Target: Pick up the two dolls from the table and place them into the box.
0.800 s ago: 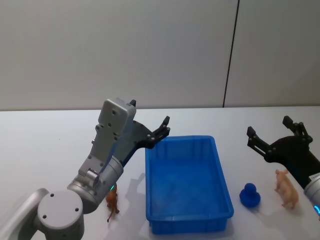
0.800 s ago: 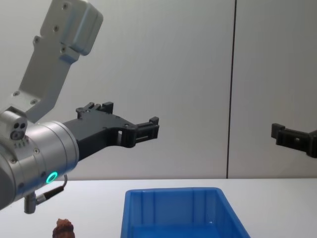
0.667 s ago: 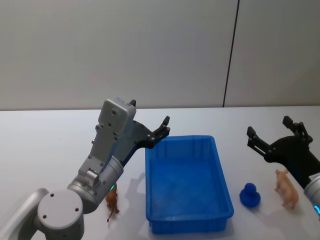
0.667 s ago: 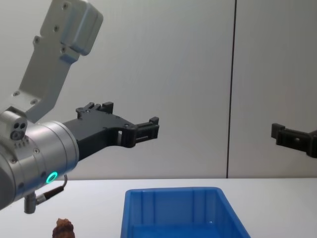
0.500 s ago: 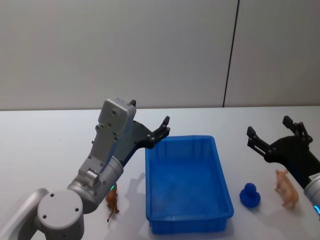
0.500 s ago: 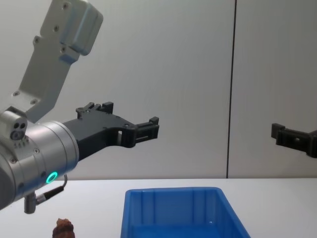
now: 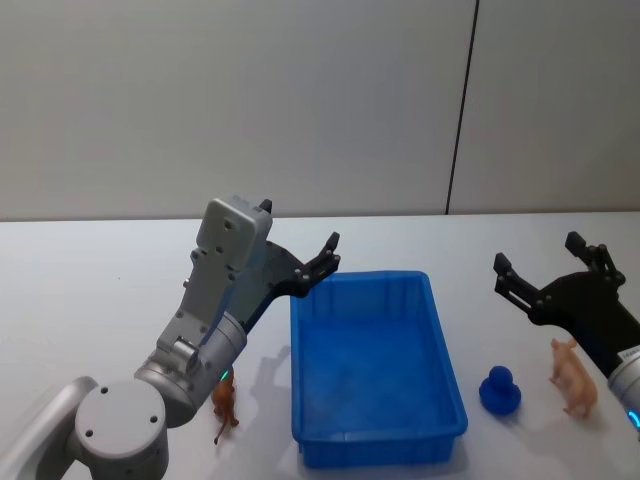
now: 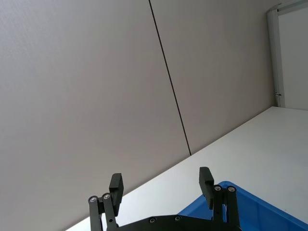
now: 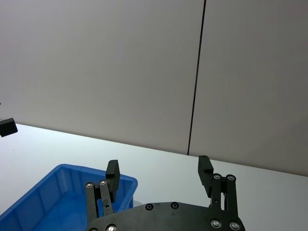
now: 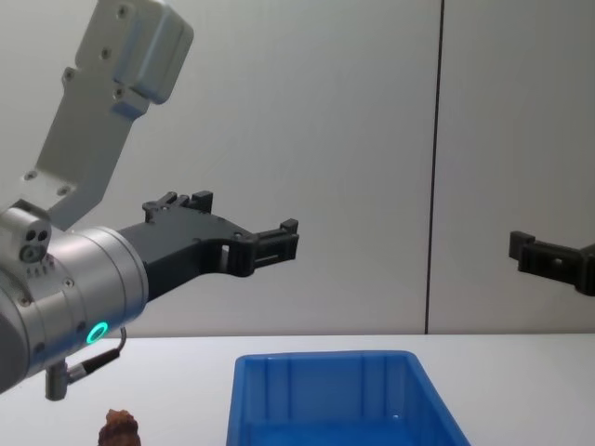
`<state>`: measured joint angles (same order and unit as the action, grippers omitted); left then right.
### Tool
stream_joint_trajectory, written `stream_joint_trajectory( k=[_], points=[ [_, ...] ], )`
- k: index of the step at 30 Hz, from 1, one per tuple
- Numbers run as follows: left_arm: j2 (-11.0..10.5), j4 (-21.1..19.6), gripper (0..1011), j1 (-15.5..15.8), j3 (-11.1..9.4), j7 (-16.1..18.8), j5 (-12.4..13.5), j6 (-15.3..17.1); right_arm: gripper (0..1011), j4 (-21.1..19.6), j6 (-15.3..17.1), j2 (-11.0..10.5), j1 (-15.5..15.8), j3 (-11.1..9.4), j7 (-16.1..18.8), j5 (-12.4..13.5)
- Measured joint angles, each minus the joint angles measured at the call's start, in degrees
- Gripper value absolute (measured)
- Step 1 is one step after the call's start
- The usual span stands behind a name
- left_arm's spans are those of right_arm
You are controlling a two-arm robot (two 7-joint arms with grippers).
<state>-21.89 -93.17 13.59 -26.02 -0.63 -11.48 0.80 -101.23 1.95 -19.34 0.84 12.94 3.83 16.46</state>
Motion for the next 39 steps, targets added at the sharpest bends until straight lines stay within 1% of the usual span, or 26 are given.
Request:
stream_joint_trajectory(
  k=[18, 23, 27, 30, 35, 36, 37, 39],
  points=[
    [0.00, 0.00, 1001, 0.00, 0.00, 0.00, 0.00, 0.00, 1001, 0.00, 0.00, -0.01, 0.01, 0.00, 0.00, 0.00],
    [0.00, 0.00, 1001, 0.00, 0.00, 0.00, 0.00, 0.00, 1001, -0.58, 0.00, -0.73, 0.95, -0.44, -0.54, 0.30],
    [0.00, 0.00, 1001, 0.00, 0.00, 0.00, 0.00, 0.00, 1001, -1.82, 0.03, -2.04, 2.56, -1.22, -1.90, 0.81],
    [0.00, 0.00, 1001, 0.00, 0.00, 0.00, 0.00, 0.00, 1001, -3.40, 0.25, -3.79, 4.81, -2.31, -3.66, 1.21],
    [0.00, 0.00, 1001, 0.00, 0.00, 0.00, 0.00, 0.00, 1001, -4.92, 0.91, -5.54, 7.19, -3.43, -5.90, 1.48],
    [0.00, 0.00, 1001, 0.00, 0.00, -0.01, 0.00, 0.00, 1001, -5.62, 1.42, -6.30, 8.29, -3.95, -6.95, 1.53],
    [0.00, 0.00, 1001, 0.00, 0.00, 0.00, 0.00, 0.00, 1001, -5.87, 1.67, -6.60, 8.74, -4.16, -7.28, 1.54],
    [0.00, 0.00, 1001, 0.00, 0.00, 0.00, 0.00, 0.00, 1001, -6.89, 3.07, -7.81, 10.50, -5.07, -9.38, 1.54]
  ],
)
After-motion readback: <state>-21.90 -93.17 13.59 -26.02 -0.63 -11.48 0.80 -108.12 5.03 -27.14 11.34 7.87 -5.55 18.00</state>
